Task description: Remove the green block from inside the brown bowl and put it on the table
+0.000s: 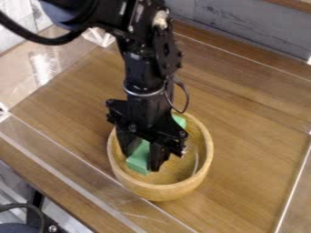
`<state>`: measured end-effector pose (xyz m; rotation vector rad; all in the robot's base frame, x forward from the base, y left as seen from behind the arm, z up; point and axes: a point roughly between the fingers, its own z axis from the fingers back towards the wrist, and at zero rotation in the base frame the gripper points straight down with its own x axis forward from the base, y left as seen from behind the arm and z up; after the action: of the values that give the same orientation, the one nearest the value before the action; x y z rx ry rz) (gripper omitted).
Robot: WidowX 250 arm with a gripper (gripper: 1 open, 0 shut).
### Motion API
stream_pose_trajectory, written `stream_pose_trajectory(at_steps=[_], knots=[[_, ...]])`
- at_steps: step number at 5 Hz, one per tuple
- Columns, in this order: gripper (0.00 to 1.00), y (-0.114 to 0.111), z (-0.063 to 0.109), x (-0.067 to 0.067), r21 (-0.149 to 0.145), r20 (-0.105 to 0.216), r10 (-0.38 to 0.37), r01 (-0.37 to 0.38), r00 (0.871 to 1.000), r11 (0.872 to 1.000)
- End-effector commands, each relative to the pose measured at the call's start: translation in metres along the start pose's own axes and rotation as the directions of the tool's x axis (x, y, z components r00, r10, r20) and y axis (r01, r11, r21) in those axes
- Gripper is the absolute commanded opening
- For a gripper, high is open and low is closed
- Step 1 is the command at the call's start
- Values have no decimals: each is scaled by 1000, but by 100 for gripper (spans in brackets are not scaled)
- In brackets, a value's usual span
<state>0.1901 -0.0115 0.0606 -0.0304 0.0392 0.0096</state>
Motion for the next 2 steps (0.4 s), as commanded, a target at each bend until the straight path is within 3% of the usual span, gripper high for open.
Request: stream_pose_trajectory(at_steps=[1, 2], knots=[[0, 1, 18, 9, -7, 65, 1, 0, 998, 1000], [0, 2, 28, 7, -11, 73, -1, 2, 997, 1000]])
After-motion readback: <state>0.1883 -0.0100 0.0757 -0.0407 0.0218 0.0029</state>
